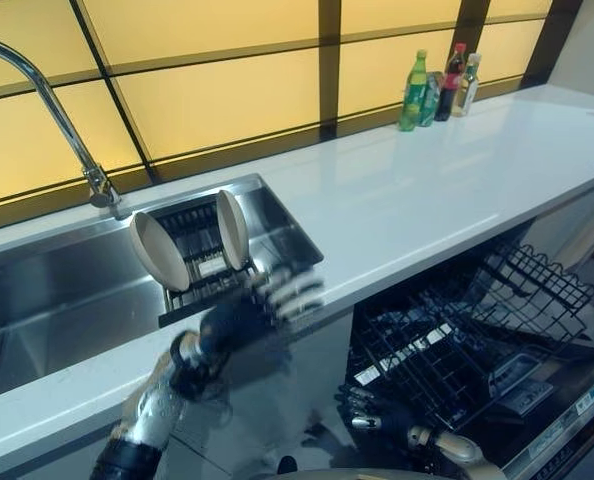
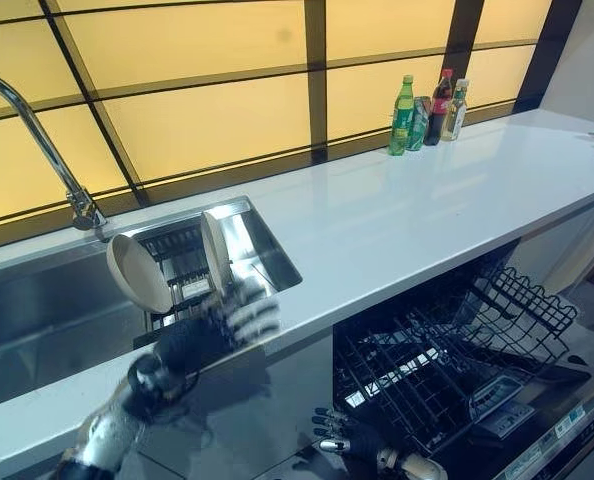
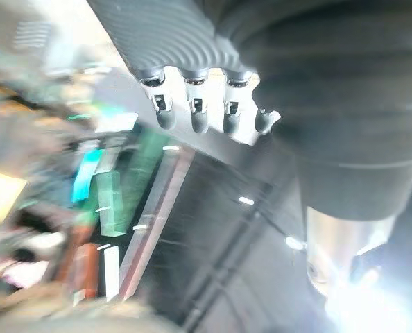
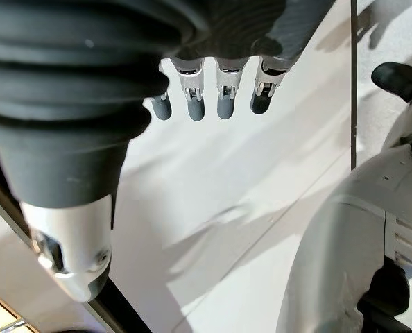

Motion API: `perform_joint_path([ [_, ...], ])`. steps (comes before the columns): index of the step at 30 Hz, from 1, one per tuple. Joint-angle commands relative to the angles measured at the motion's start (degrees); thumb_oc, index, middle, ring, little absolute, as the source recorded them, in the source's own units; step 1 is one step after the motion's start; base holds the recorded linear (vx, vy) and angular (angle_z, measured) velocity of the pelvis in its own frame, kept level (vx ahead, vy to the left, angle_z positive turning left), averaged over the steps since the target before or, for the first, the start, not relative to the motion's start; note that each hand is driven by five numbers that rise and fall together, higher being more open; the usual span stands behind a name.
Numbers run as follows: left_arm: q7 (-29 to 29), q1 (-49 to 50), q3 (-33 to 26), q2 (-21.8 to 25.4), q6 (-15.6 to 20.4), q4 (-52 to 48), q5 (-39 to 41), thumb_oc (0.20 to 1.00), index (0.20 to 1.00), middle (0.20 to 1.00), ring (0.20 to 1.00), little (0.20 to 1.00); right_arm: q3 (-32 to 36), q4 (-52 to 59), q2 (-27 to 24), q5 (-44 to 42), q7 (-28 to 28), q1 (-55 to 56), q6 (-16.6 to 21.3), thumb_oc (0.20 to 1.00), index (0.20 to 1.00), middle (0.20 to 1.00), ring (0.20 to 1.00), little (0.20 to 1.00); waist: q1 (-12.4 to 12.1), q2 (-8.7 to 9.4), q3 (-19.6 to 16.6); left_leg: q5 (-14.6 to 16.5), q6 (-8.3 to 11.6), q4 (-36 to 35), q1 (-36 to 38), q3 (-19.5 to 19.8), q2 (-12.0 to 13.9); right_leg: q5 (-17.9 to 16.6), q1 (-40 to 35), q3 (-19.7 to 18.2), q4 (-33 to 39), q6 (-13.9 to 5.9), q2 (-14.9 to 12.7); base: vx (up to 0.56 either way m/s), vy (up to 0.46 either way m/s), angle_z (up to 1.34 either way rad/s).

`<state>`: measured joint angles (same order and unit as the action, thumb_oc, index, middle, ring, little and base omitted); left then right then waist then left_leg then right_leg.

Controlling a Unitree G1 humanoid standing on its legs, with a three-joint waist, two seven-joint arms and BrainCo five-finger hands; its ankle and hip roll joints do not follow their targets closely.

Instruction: Pick up plates and place into dishwasher.

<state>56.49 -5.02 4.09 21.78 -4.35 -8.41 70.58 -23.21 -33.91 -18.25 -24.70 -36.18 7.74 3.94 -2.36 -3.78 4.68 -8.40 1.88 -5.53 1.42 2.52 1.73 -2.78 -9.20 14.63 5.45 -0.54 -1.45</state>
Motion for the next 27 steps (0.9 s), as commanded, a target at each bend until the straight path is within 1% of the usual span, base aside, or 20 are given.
perform_joint_path([
  [1,-18.72,-6.2,-7.7,3.44,14.15,-2.07,-4.36,1.0,1.0,1.0,1.0,1.0,-1.56,3.32,3.52,0.61,-1.31,-1.73,2.75,1.0,1.0,1.0,1.0,1.0,-0.22,3.43,1.43,8.45,0.05,0.53,4.68,1.14,-1.93,3.76,-0.66,-2.11,-1.64,-3.93,-4.8,0.01,-0.033,0.03],
  [2,-26.07,-7.51,-9.31,5.57,19.22,-1.74,-8.28,1.0,1.0,1.0,1.0,1.0,-1.63,3.56,3.68,0.56,-0.86,-1.56,2.55,1.0,1.0,1.0,1.0,1.0,-0.37,3.45,1.2,8.36,0.15,0.53,4.6,1.27,-1.91,3.8,-0.73,-1.87,-1.59,-3.99,-4.77,0.0,0.0,0.0],
  [3,-30.32,-8.72,-10.82,7.43,22.66,-0.7,-12.33,1.0,1.0,1.0,1.0,1.0,-1.68,3.57,3.65,0.38,-0.63,-1.58,2.46,1.0,1.0,1.0,1.0,1.0,-0.48,3.41,1.04,8.28,0.21,0.53,4.54,1.36,-1.89,3.86,-0.8,-1.74,-1.54,-3.98,-4.71,0.0,0.0,0.0],
  [4,-37.89,-9.63,-12.8,9.51,28.31,1.34,-22.86,1.0,1.0,1.0,1.0,1.0,-1.71,3.65,3.51,0.35,-0.54,-1.61,2.29,1.0,1.0,1.0,1.0,1.0,-0.53,3.32,0.86,8.15,0.38,0.53,4.42,1.31,-1.82,3.88,-0.79,-1.66,-1.57,-3.94,-4.69,0.0,0.0,0.0],
  [5,-43.6,-11.11,-14.07,13.46,30.91,3.71,-27.83,1.0,1.0,1.0,1.0,1.0,-1.71,3.95,3.17,-0.17,-0.13,-1.69,2.0,1.0,1.0,1.0,1.0,1.0,-0.64,3.18,0.69,8.1,0.35,0.53,4.35,1.46,-1.93,3.86,-0.84,-1.56,-1.44,-4.06,-4.56,0.02,-0.006,0.05],
  [6,-48.47,-12.22,-15.16,15.96,31.8,4.77,-32.62,1.0,1.0,1.0,1.0,1.0,-1.83,3.95,2.95,-0.77,0.19,-2.01,1.8,1.0,1.0,1.0,1.0,1.0,-0.8,3.15,0.61,7.96,0.38,0.53,4.27,1.58,-1.95,3.88,-0.88,-1.36,-1.43,-3.98,-4.52,0.03,-0.004,0.08],
  [7,-55.24,-13.49,-16.21,18.24,33.15,7.0,-42.22,1.0,1.0,1.0,1.0,1.0,-2.3,3.83,2.73,-1.38,0.61,-2.33,1.72,1.0,1.0,1.0,1.0,1.0,-0.88,3.02,0.41,7.87,0.46,0.53,4.19,1.51,-1.86,4.01,-0.89,-1.24,-1.46,-3.84,-4.49,0.04,0.009,0.11],
  [9,-63.98,-16.46,-16.28,26.29,33.73,13.83,-56.21,1.0,1.0,1.0,1.0,1.0,-3.38,3.45,2.01,-2.26,1.16,-2.92,1.85,1.0,1.0,1.0,1.0,1.0,-0.82,2.58,0.14,7.74,0.51,0.53,4.08,1.2,-1.8,4.06,-0.71,-1.05,-1.66,-3.85,-4.38,0.03,0.021,0.08],
  [11,-68.78,-20.33,-13.31,33.78,34.05,21.13,-62.07,1.0,1.0,1.0,1.0,1.0,-4.43,3.68,1.0,-3.2,1.29,-3.11,1.82,1.0,1.0,1.0,1.0,1.0,-0.45,2.31,0.08,7.63,0.44,0.53,4.05,0.68,-1.74,4.02,-0.55,-0.98,-1.8,-3.98,-4.3,0.0,0.0,0.0],
  [12,-72.74,-21.56,-11.7,36.95,33.28,23.32,-68.61,1.0,1.0,1.0,1.0,1.0,-4.61,3.88,0.47,-3.43,1.02,-3.06,1.69,1.0,1.0,1.0,1.0,1.0,-0.22,2.2,0.11,7.62,0.41,0.53,4.02,0.39,-1.68,4.04,-0.4,-1.09,-1.9,-4.0,-4.23,0.0,0.0,0.0],
  [13,-74.92,-22.23,-9.95,39.62,33.46,25.39,-69.72,1.0,1.0,1.0,1.0,1.0,-4.76,4.19,-0.05,-3.7,0.92,-2.86,1.73,1.0,1.0,1.0,1.0,1.0,-0.07,2.13,0.19,7.61,0.36,0.53,4.04,0.22,-1.68,3.94,-0.29,-1.21,-1.97,-4.11,-4.22,0.0,0.0,0.0],
  [15,-80.4,-22.33,-7.59,43.31,32.0,27.93,-79.25,1.0,1.0,1.0,1.0,1.0,-4.59,4.27,-1.0,-3.89,0.14,-2.52,2.02,1.0,1.0,1.0,1.0,1.0,0.23,1.98,0.43,7.7,0.28,0.53,4.16,-0.15,-1.64,3.87,-0.22,-1.44,-2.04,-4.21,-4.19,0.0,0.0,0.0],
  [16,-82.26,-22.56,-5.78,45.41,31.25,29.13,-82.57,1.0,1.0,1.0,1.0,1.0,-4.77,4.32,-1.46,-4.11,0.03,-2.41,2.18,1.0,1.0,1.0,1.0,1.0,0.43,1.84,0.57,7.74,0.22,0.53,4.25,-0.27,-1.68,3.78,-0.19,-1.61,-2.06,-4.27,-4.18,0.0,0.0,0.0],
  [18,-84.02,-23.0,-2.74,48.39,29.42,30.47,-88.13,1.0,1.0,1.0,1.0,1.0,-4.6,4.4,-2.23,-4.34,-0.57,-2.12,2.29,1.0,1.0,1.0,1.0,1.0,0.73,1.67,0.74,7.83,0.13,0.53,4.42,-0.45,-1.74,3.68,-0.15,-1.85,-2.11,-4.39,-4.19,0.02,0.035,-0.02],
  [23,-82.93,-23.31,3.49,53.46,25.46,33.32,-96.09,1.0,1.0,1.0,1.0,1.0,-4.14,4.57,-4.24,-4.13,-2.03,-1.68,2.8,1.0,1.0,1.0,1.0,1.0,1.49,1.14,1.14,8.02,0.04,0.53,4.81,-1.11,-1.84,3.46,-0.11,-2.24,-2.2,-4.75,-4.33,0.02,0.044,-0.05],
  [27,-81.26,-25.27,8.91,55.74,23.48,35.44,-104.95,1.0,1.0,1.0,1.0,1.0,-3.85,5.3,-5.46,-4.2,-2.77,-1.84,2.23,1.0,1.0,1.0,1.0,1.0,1.97,0.7,1.21,8.12,0.02,0.53,4.97,-1.52,-1.96,3.23,-0.09,-2.33,-2.1,-5.04,-4.45,0.03,0.047,-0.01],
])
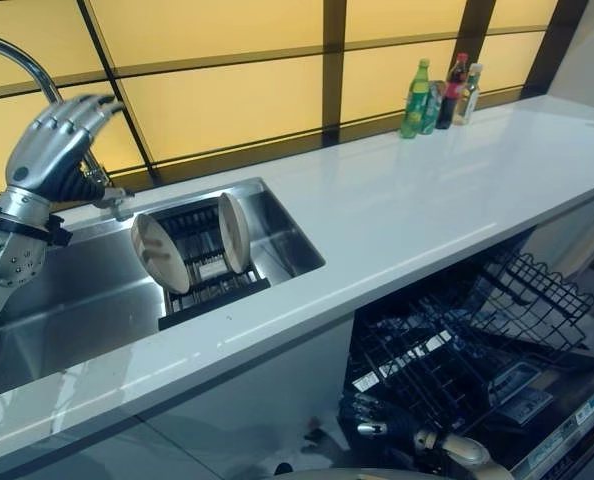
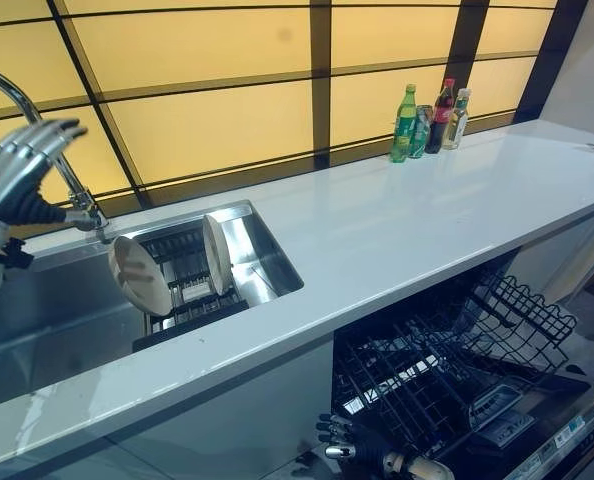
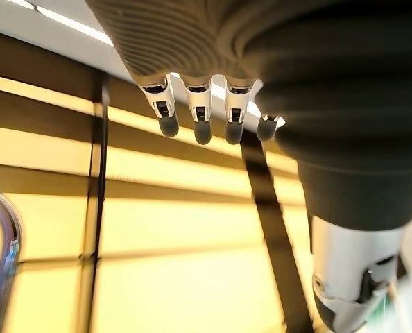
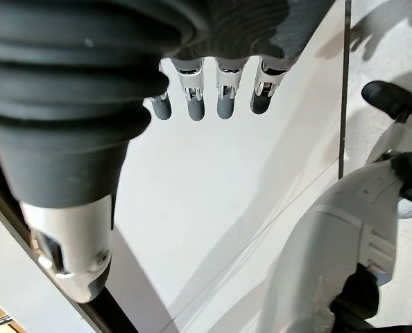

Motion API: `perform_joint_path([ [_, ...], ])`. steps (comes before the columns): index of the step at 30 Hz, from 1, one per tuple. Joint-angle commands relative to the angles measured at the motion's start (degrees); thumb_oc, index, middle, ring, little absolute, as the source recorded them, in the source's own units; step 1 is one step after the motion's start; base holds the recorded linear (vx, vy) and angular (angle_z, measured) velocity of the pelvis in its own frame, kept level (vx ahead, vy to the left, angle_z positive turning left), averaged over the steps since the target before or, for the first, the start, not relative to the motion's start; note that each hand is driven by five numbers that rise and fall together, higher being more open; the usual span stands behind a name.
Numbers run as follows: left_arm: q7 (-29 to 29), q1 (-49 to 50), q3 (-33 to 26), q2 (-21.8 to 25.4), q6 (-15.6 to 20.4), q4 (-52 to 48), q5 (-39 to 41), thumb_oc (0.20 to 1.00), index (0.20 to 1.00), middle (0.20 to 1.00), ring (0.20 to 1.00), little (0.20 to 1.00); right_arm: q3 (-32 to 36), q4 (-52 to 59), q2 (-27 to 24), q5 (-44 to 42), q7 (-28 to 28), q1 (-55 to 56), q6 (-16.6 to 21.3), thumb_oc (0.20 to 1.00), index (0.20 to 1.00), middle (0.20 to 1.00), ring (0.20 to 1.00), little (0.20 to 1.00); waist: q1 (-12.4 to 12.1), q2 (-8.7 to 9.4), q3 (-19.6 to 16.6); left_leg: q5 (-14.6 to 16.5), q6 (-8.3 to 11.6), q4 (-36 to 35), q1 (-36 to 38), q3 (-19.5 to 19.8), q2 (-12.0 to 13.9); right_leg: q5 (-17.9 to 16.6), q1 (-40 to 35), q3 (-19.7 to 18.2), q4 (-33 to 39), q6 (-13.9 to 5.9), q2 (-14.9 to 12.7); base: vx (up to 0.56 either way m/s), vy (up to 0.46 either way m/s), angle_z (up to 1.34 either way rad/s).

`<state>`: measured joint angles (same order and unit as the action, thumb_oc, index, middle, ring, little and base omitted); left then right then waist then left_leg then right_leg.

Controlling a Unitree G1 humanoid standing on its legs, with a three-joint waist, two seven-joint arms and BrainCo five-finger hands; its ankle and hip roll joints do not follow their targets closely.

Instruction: Pick up plates and place into dishwasher.

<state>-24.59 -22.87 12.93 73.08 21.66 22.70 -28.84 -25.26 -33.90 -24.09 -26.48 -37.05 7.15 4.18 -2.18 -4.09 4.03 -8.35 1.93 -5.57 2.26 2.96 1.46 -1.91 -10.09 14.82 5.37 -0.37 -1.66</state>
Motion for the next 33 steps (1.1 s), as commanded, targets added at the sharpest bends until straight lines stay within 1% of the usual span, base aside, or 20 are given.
perform_joint_path([
  [1,0.59,-8.32,1.93,5.22,-2.53,5.8,-7.16,1.0,1.0,1.0,1.0,1.0,-1.85,5.53,-0.15,-2.65,-2.1,-1.37,1.9,1.0,1.0,1.0,1.0,1.0,2.01,0.84,1.89,8.11,-0.03,0.57,4.16,-2.09,-1.72,2.26,0.85,-2.53,-1.99,-5.31,-4.28,0.02,0.052,-0.02],
  [2,1.25,-9.42,3.51,5.65,-2.85,6.42,-7.8,1.0,1.0,1.0,1.0,1.0,-1.82,5.75,-0.43,-2.8,-2.17,-1.41,1.78,1.0,1.0,1.0,1.0,1.0,2.07,0.79,1.9,8.12,-0.03,0.57,4.14,-2.17,-1.75,2.2,0.92,-2.52,-1.99,-5.37,-4.32,0.03,0.054,-0.02],
  [4,3.41,-11.04,6.81,6.55,-4.85,8.0,-11.12,1.0,1.0,1.0,1.0,1.0,-1.89,6.32,-1.15,-2.95,-2.12,-1.54,1.37,1.0,1.0,1.0,1.0,1.0,2.38,0.51,1.93,8.08,-0.06,0.57,4.1,-2.34,-1.87,1.95,1.1,-2.65,-1.9,-5.58,-4.43,0.02,0.055,-0.02],
  [7,4.86,-12.77,9.65,6.79,-7.53,10.5,-12.68,1.0,1.0,1.0,1.0,1.0,-1.9,7.17,-2.16,-3.35,-1.99,-1.88,0.34,1.0,1.0,1.0,1.0,1.0,2.8,0.24,2.17,8.01,-0.07,0.57,3.98,-2.76,-1.95,1.71,1.36,-2.81,-1.85,-5.8,-4.62,0.02,0.056,-0.03],
  [10,6.58,-14.05,10.93,5.93,-10.0,13.04,-14.75,1.0,1.0,1.0,1.0,1.0,-1.77,7.2,-2.53,-3.44,-1.99,-1.98,0.08,1.0,1.0,1.0,1.0,1.0,3.01,0.15,2.32,8.01,-0.08,0.57,3.95,-3.0,-2.04,1.59,1.55,-2.85,-1.88,-5.91,-4.74,0.02,0.048,0.01],
  [12,6.88,-14.18,11.41,5.07,-10.8,14.46,-16.15,1.0,1.0,1.0,1.0,1.0,-1.79,7.0,-2.65,-3.39,-2.0,-1.95,0.36,1.0,1.0,1.0,1.0,1.0,3.21,0.1,2.53,7.97,-0.07,0.57,3.84,-3.09,-2.09,1.5,1.76,-2.86,-1.9,-5.94,-4.82,0.01,0.04,-0.07],
  [17,2.4,-14.27,12.4,2.22,-10.27,15.91,-18.13,1.0,1.0,1.0,1.0,1.0,-1.59,7.13,-2.79,-3.46,-1.74,-2.11,0.14,1.0,1.0,1.0,1.0,1.0,3.56,0.2,2.83,7.99,-0.09,0.57,3.59,-3.08,-2.3,1.45,2.2,-2.95,-2.01,-5.99,-5.07,0.0,0.007,-0.01],
  [18,-0.01,-13.9,12.36,1.47,-9.14,16.27,-19.63,1.0,1.0,1.0,1.0,1.0,-1.55,7.06,-2.69,-3.59,-1.59,-2.11,0.16,1.0,1.0,1.0,1.0,1.0,3.6,0.28,2.91,8.02,-0.11,0.57,3.57,-3.08,-2.37,1.44,2.29,-3.0,-2.04,-6.0,-5.14,0.03,0.026,0.0],
  [20,-3.08,-13.6,12.69,0.18,-7.45,16.73,-21.86,1.0,1.0,1.0,1.0,1.0,-1.47,7.03,-2.52,-3.56,-1.43,-2.09,-0.05,1.0,1.0,1.0,1.0,1.0,3.79,0.41,2.96,8.01,-0.12,0.57,3.38,-3.23,-2.4,1.38,2.56,-3.13,-2.02,-6.03,-5.21,0.03,0.036,0.0],
  [21,-3.63,-13.53,12.93,-0.19,-6.55,16.61,-22.84,1.0,1.0,1.0,1.0,1.0,-1.3,7.0,-2.52,-3.46,-1.41,-2.03,-0.15,1.0,1.0,1.0,1.0,1.0,3.9,0.43,3.05,8.0,-0.13,0.57,3.26,-3.37,-2.37,1.37,2.75,-3.16,-2.08,-6.02,-5.27,0.02,0.049,0.0],
  [23,-4.63,-13.01,13.81,-0.9,-6.07,16.22,-24.81,1.0,1.0,1.0,1.0,1.0,-1.1,6.9,-2.7,-3.37,-1.47,-2.11,-0.19,1.0,1.0,1.0,1.0,1.0,4.08,0.43,3.37,7.96,-0.1,0.57,3.06,-3.4,-2.4,1.32,3.13,-3.29,-2.23,-6.02,-5.26,0.0,0.053,-0.01],
  [25,-4.3,-12.26,14.07,-1.31,-6.26,16.06,-26.18,1.0,1.0,1.0,1.0,1.0,-0.65,7.08,-2.98,-3.19,-1.64,-2.09,-0.53,1.0,1.0,1.0,1.0,1.0,4.28,0.5,3.62,8.0,-0.11,0.57,2.87,-3.58,-2.42,1.21,3.42,-3.4,-2.18,-6.02,-5.27,0.01,0.063,-0.02],
  [27,-2.97,-12.02,15.04,-2.1,-7.5,16.8,-27.55,1.0,1.0,1.0,1.0,1.0,-0.59,7.45,-3.47,-3.12,-1.51,-2.18,-0.92,1.0,1.0,1.0,1.0,1.0,4.67,0.41,3.98,7.94,-0.1,0.57,2.69,-3.88,-2.39,1.03,3.85,-3.55,-2.27,-6.09,-5.36,0.0,0.076,-0.03],
  [32,-2.37,-10.89,16.37,-3.49,-8.85,18.59,-31.09,1.0,1.0,1.0,1.0,1.0,-0.06,8.44,-4.72,-4.1,-1.25,-2.31,-1.5,1.0,1.0,1.0,1.0,1.0,5.25,0.44,4.83,7.72,-0.08,0.57,2.17,-4.22,-2.5,0.62,4.57,-3.94,-2.1,-6.19,-5.44,-0.01,0.059,-0.08],
  [33,-1.29,-10.39,16.63,-3.59,-9.61,18.37,-31.97,1.0,1.0,1.0,1.0,1.0,0.17,8.94,-4.99,-4.45,-1.18,-2.24,-1.65,1.0,1.0,1.0,1.0,1.0,5.45,0.46,5.08,7.62,-0.09,0.57,2.03,-4.36,-2.51,0.51,4.83,-4.03,-2.16,-6.23,-5.48,-0.01,0.05,-0.05],
])
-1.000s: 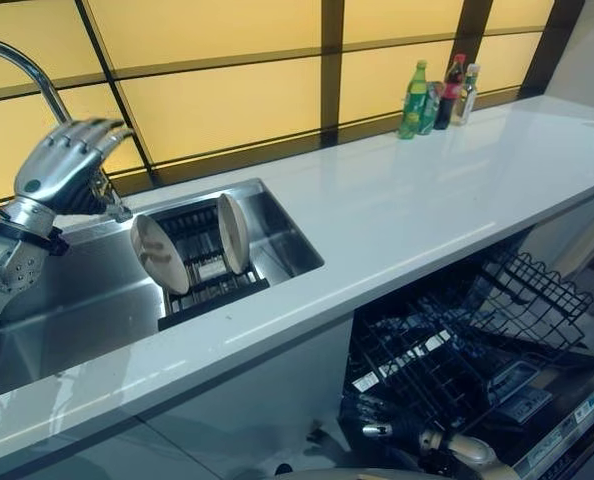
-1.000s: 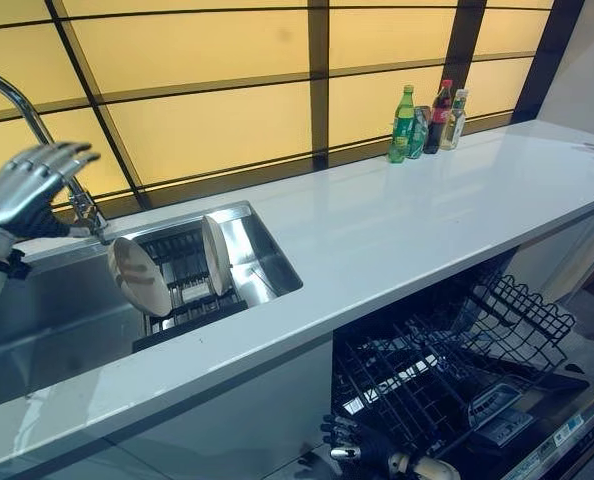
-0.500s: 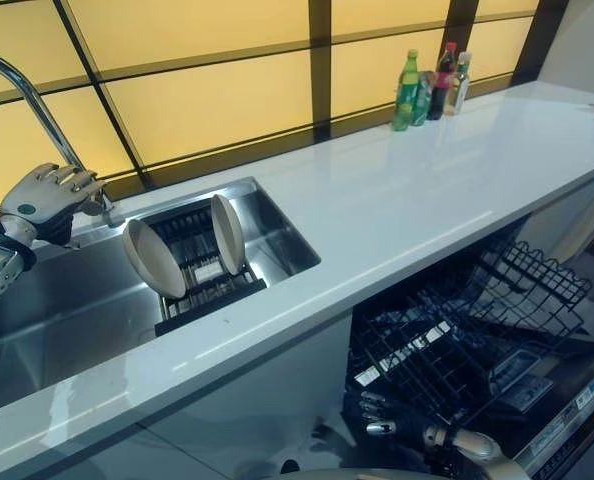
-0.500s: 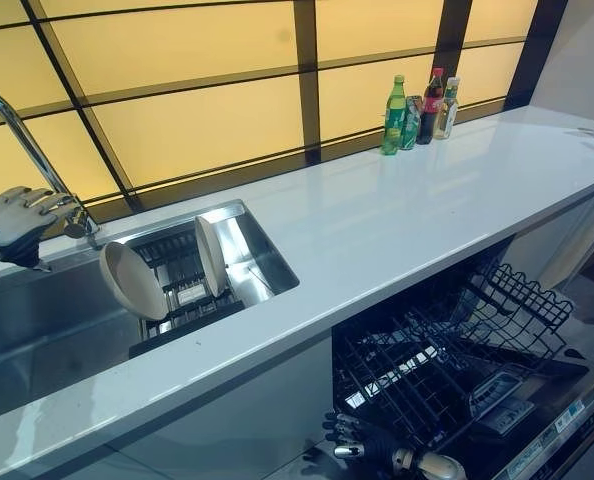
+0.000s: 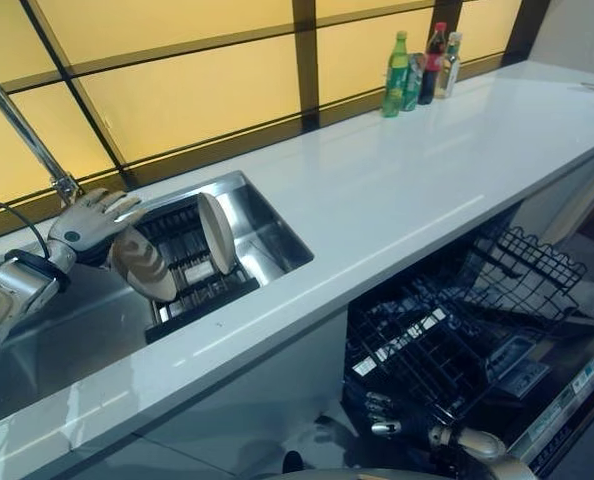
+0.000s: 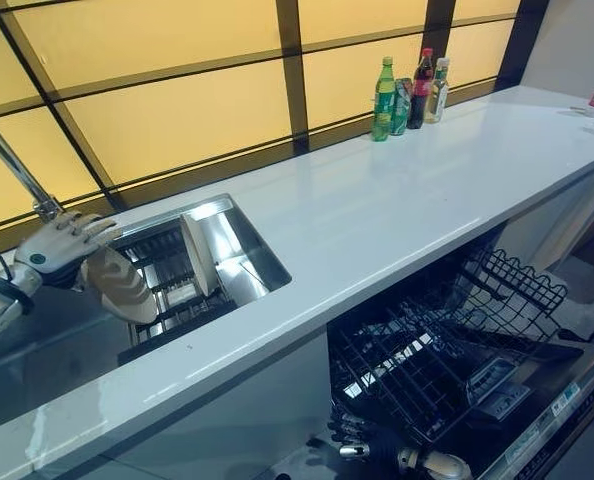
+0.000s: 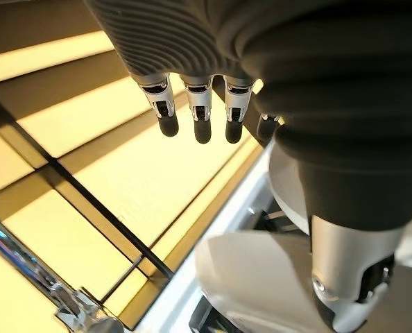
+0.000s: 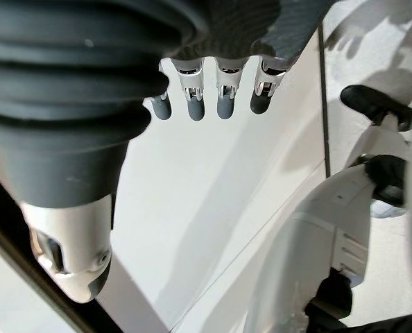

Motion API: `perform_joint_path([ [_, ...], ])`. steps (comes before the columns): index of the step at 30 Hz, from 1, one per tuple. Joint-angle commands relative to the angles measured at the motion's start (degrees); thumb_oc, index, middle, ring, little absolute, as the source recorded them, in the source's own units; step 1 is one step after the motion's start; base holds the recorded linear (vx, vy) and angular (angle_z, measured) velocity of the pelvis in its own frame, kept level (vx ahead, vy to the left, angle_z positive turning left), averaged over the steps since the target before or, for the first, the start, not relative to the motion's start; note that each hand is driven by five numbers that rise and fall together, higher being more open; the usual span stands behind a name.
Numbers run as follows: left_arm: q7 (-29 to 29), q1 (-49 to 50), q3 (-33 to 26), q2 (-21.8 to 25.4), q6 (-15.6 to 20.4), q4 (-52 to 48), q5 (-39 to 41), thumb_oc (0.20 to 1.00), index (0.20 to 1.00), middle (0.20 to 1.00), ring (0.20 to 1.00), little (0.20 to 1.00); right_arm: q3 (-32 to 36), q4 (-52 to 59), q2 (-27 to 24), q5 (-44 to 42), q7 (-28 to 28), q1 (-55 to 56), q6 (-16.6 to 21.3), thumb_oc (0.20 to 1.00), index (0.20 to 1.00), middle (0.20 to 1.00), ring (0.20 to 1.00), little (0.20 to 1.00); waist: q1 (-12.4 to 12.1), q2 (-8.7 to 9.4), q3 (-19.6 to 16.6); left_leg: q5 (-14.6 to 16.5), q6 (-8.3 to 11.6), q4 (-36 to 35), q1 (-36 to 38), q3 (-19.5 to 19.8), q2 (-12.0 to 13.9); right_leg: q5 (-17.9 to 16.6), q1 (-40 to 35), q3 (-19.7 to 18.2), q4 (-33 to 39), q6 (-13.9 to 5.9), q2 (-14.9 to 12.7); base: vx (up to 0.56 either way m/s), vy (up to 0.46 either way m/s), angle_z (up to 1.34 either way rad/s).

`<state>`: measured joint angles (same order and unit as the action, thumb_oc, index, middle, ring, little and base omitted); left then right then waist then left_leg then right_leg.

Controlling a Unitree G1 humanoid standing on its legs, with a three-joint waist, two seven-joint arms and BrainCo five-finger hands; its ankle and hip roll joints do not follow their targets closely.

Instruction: Pick up plates and place into dishwasher.

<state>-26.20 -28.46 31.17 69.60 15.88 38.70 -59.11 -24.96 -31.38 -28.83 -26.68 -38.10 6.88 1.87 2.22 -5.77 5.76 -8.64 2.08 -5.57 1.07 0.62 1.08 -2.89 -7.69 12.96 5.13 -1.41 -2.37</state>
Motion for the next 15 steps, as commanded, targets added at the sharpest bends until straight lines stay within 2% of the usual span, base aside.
perform_joint_path([
  [1,1.26,-4.66,-1.55,-0.4,-4.34,2.43,-2.04,1.0,1.0,1.0,1.0,1.0,-0.11,6.73,-0.39,-4.4,0.02,-1.95,0.64,1.0,1.0,1.0,1.0,1.0,1.16,2.16,3.54,7.87,-0.24,0.57,3.11,-2.1,-2.13,1.43,2.63,-2.21,-1.94,-5.21,-4.82,-0.01,0.054,-0.09],
  [5,5.16,-3.94,-0.67,-1.98,-5.75,3.62,-4.96,1.0,1.0,1.0,1.0,1.0,0.37,6.98,-0.72,-5.45,0.41,-2.42,0.38,1.0,1.0,1.0,1.0,1.0,1.5,2.21,4.18,7.6,-0.31,0.57,2.71,-2.35,-2.24,1.3,3.24,-2.36,-2.13,-5.21,-4.89,-0.01,0.04,-0.06],
  [10,11.46,-3.14,0.25,-3.53,-7.04,4.09,-5.16,1.0,1.0,1.0,1.0,1.0,0.78,7.34,-1.19,-5.83,1.0,-2.72,0.51,1.0,1.0,1.0,1.0,1.0,2.04,2.27,5.14,7.38,-0.29,0.57,2.15,-2.68,-2.31,1.12,3.98,-2.51,-2.17,-5.3,-4.96,-0.02,0.019,-0.01],
  [15,15.03,-2.85,0.87,-4.88,-8.73,5.52,-3.9,1.0,1.0,1.0,1.0,1.0,1.03,7.81,-1.79,-6.4,1.18,-3.11,0.9,1.0,1.0,1.0,1.0,1.0,2.55,2.46,6.1,7.23,-0.31,0.57,1.8,-2.95,-2.29,1.01,4.52,-2.73,-2.23,-5.31,-4.91,-0.01,0.006,-0.02],
])
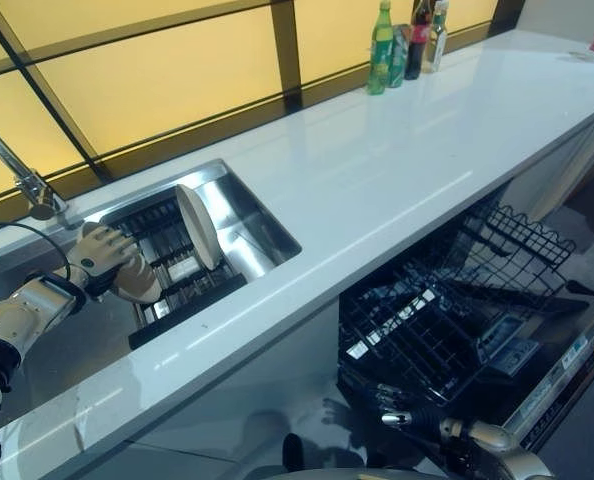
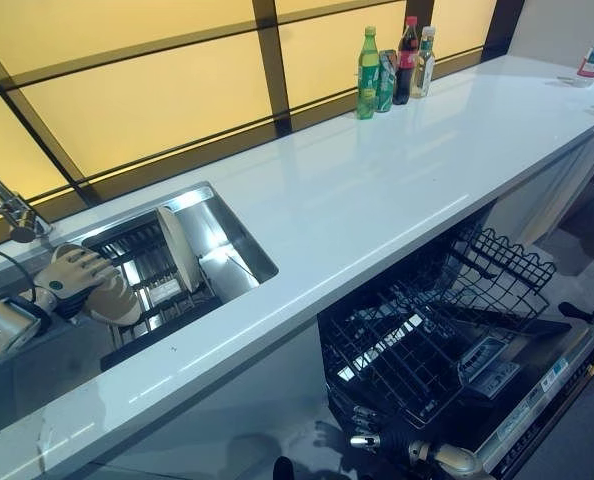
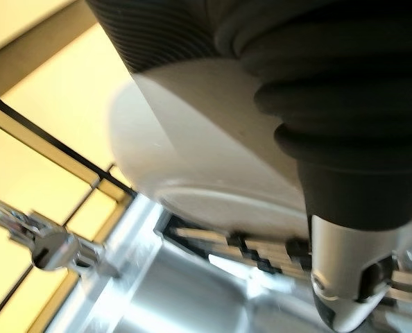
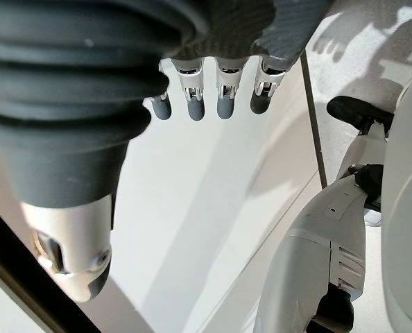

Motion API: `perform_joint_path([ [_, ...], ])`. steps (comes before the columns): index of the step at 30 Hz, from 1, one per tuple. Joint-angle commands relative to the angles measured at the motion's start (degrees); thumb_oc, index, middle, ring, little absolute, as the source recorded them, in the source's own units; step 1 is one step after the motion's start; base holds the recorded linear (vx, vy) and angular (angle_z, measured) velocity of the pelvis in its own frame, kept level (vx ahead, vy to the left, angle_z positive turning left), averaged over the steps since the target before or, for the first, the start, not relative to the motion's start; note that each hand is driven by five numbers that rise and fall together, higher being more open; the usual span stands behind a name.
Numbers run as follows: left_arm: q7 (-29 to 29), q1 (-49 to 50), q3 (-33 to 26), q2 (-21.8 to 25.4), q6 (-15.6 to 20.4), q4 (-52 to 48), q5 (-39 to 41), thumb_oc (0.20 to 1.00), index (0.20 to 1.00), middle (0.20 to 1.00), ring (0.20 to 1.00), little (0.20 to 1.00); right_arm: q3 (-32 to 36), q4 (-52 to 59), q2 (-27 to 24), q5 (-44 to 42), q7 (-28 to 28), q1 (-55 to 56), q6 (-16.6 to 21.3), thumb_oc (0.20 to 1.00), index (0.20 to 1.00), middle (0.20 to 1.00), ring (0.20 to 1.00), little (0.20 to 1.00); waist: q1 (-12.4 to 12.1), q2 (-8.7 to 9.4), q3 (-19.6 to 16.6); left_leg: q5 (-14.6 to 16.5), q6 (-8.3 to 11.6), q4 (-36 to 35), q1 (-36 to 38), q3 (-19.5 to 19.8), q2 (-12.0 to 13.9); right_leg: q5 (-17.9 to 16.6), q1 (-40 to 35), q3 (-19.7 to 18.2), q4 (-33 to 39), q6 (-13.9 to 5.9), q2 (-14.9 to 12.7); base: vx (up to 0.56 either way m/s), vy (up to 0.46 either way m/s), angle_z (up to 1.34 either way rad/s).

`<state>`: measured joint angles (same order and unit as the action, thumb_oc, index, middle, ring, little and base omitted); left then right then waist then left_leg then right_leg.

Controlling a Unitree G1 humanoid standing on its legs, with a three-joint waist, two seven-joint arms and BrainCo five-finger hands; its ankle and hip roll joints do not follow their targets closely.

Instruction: Pick up plates and place into dishwasher.

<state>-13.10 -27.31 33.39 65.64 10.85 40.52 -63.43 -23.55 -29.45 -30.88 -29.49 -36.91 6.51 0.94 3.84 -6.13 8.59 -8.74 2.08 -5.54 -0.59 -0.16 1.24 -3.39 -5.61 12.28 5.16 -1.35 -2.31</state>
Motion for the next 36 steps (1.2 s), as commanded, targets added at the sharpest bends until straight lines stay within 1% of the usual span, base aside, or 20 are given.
perform_joint_path([
  [1,2.11,-4.04,-1.19,-1.3,-3.81,4.1,0.99,1.0,1.0,1.0,1.0,1.0,-0.38,6.13,0.16,-3.71,0.14,-2.84,1.97,1.0,1.0,1.0,1.0,1.0,1.06,2.89,3.54,7.27,-0.29,0.54,3.34,-2.2,-2.45,1.45,2.6,-2.15,-2.28,-5.37,-4.96,-0.02,0.018,-0.04],
  [10,1.98,-4.84,-0.46,-2.87,-5.79,5.86,2.43,1.0,1.0,1.0,1.0,1.0,0.09,8.46,-0.96,-6.32,0.68,-3.57,2.93,1.0,1.0,1.0,1.0,1.0,1.7,3.43,4.92,6.91,-0.15,0.54,2.37,-2.63,-2.2,1.1,3.59,-2.73,-2.13,-5.31,-4.74,-0.02,0.022,-0.06],
  [12,1.12,-4.74,-0.6,-3.13,-7.0,5.78,1.93,1.0,1.0,1.0,1.0,1.0,0.14,9.37,-1.12,-6.78,0.94,-3.7,3.62,1.0,1.0,1.0,1.0,1.0,1.77,3.62,5.14,6.83,-0.11,0.54,2.16,-2.67,-2.13,0.96,3.77,-2.86,-2.01,-5.31,-4.69,-0.01,0.003,-0.02],
  [14,0.31,-5.23,-0.5,-3.24,-7.43,5.86,1.55,1.0,1.0,1.0,1.0,1.0,0.06,10.16,-1.25,-7.48,1.37,-3.89,3.99,1.0,1.0,1.0,1.0,1.0,1.79,3.77,5.25,6.84,-0.11,0.54,2.1,-2.69,-2.12,0.91,3.78,-2.88,-1.94,-5.32,-4.63,0.0,0.0,0.0],
  [15,-0.24,-5.43,-0.39,-3.21,-7.38,5.76,0.9,0.57,0.57,0.57,0.57,0.57,0.09,10.7,-1.26,-8.11,1.57,-3.97,4.22,1.0,1.0,1.0,1.0,1.0,1.78,3.85,5.27,6.83,-0.09,0.54,2.09,-2.71,-2.1,0.87,3.77,-2.87,-1.9,-5.31,-4.62,0.0,0.0,0.0],
  [16,-0.98,-5.41,-0.44,-3.15,-7.15,5.77,0.8,0.2,0.2,0.2,0.2,0.2,0.17,11.0,-1.22,-8.51,1.57,-3.96,4.52,1.0,1.0,1.0,1.0,1.0,1.77,3.89,5.23,6.82,-0.06,0.54,2.11,-2.72,-2.08,0.85,3.73,-2.84,-1.88,-5.33,-4.62,0.0,0.0,0.0],
  [19,-1.97,-5.24,-0.8,-2.71,-7.03,5.32,1.34,0.2,0.2,0.2,0.2,0.2,0.54,11.71,-1.09,-8.84,1.36,-3.9,5.29,1.0,1.0,1.0,1.0,1.0,1.75,3.89,4.8,6.93,-0.02,0.54,2.28,-2.8,-2.09,0.89,3.46,-2.72,-1.73,-5.38,-4.64,0.0,0.0,0.0],
  [23,-4.37,-4.64,-1.75,-1.41,-7.21,4.25,1.91,0.2,0.2,0.2,0.2,0.2,1.37,14.5,-1.34,-9.67,0.96,-3.18,5.4,1.0,1.0,1.0,1.0,1.0,1.6,3.81,3.71,7.13,0.05,0.54,2.88,-2.81,-2.1,1.05,2.62,-2.38,-1.48,-5.43,-4.72,0.01,-0.021,0.01],
  [26,-6.12,-3.58,-3.02,-0.51,-8.12,2.94,2.56,0.2,0.2,0.2,0.2,0.2,1.65,16.03,-1.27,-10.26,1.05,-2.56,6.61,1.0,1.0,1.0,1.0,1.0,1.39,3.72,2.75,7.3,0.14,0.54,3.26,-2.76,-2.12,1.11,2.02,-2.15,-1.19,-5.52,-4.77,0.01,-0.05,0.02],
  [29,-6.0,-2.71,-4.07,0.27,-9.21,2.08,2.53,0.2,0.2,0.2,0.2,0.2,1.94,17.21,-1.05,-10.99,1.29,-1.99,7.14,1.0,1.0,1.0,1.0,1.0,1.19,3.56,1.63,7.42,0.26,0.54,3.69,-2.88,-2.03,1.32,1.39,-1.98,-1.1,-5.6,-4.83,0.01,-0.059,-0.01],
  [32,-6.5,-2.24,-4.64,0.32,-9.01,0.45,2.47,0.2,0.2,0.2,0.2,0.2,2.04,17.54,-0.57,-11.94,1.57,-1.96,7.57,1.0,1.0,1.0,1.0,1.0,0.96,3.37,0.78,7.61,0.32,0.54,4.09,-2.82,-2.03,1.54,0.88,-1.72,-1.09,-5.6,-4.88,0.0,-0.057,-0.01],
  [34,-5.18,-2.55,-4.61,0.08,-8.93,-1.32,1.74,0.2,0.2,0.2,0.2,0.2,1.87,17.16,0.07,-11.92,2.21,-2.12,8.06,1.0,1.0,1.0,1.0,1.0,0.81,3.24,0.33,7.76,0.35,0.54,4.45,-2.89,-2.0,1.72,0.46,-1.44,-1.1,-5.62,-4.95,0.0,-0.056,0.02],
  [36,-3.98,-2.94,-4.12,0.09,-9.67,-2.92,1.92,0.2,0.2,0.2,0.2,0.2,1.68,16.78,0.43,-11.98,2.97,-2.47,8.45,1.0,1.0,1.0,1.0,1.0,0.67,3.13,-0.05,7.87,0.32,0.54,4.78,-2.76,-1.99,1.82,0.12,-1.28,-1.15,-5.62,-5.0,0.0,-0.053,0.03],
])
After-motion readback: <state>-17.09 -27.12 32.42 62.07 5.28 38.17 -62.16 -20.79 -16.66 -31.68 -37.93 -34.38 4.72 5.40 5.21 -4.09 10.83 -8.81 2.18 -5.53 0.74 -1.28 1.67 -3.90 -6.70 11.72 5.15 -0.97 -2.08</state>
